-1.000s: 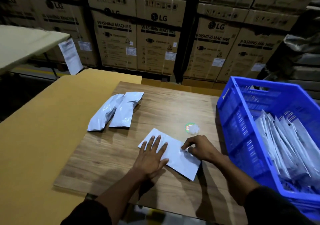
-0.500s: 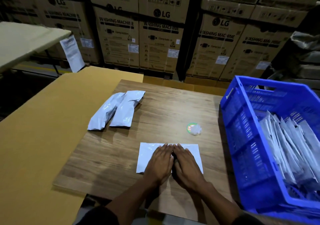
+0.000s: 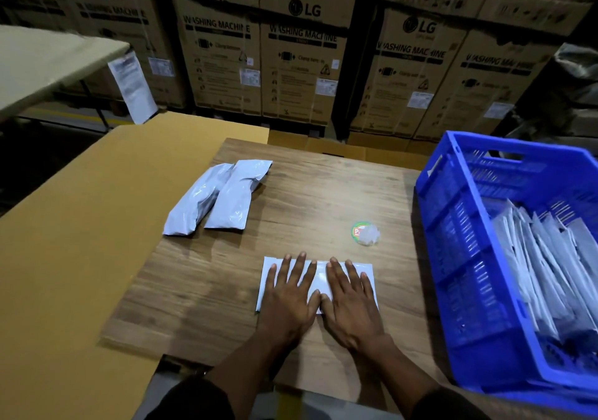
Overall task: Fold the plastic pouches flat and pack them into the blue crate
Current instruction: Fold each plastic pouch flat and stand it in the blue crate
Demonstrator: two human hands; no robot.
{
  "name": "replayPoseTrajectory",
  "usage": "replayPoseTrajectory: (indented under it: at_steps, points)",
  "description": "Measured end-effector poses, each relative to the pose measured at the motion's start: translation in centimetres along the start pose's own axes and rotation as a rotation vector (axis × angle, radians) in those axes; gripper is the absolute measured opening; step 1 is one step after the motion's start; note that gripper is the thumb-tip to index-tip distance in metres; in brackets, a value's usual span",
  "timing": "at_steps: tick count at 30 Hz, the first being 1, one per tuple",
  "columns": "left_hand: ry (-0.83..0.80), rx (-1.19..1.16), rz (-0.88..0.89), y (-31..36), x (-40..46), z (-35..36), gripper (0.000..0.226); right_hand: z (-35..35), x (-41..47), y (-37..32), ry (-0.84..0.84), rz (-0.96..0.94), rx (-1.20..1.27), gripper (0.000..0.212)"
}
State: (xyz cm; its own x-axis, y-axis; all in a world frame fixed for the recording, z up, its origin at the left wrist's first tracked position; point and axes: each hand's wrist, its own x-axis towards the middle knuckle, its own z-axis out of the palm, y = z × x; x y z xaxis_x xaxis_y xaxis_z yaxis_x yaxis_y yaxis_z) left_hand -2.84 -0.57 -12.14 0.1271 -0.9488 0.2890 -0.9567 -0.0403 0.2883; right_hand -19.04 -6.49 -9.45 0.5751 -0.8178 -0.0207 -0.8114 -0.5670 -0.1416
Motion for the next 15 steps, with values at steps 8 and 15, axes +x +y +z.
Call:
replayPoseTrajectory:
  at_steps: [8,15]
  points:
    - [-0.073,0.081,-0.167,-0.8,-0.8,-1.2,0.086,-0.3,-1.1,1.9,-0.026,0.034,-0.028,0.081]
    - [-0.089,0.101,-0.237,-3.0,-1.7,-1.6,0.081,-1.7,-2.4,3.8,-0.072,0.122,-0.02,0.09]
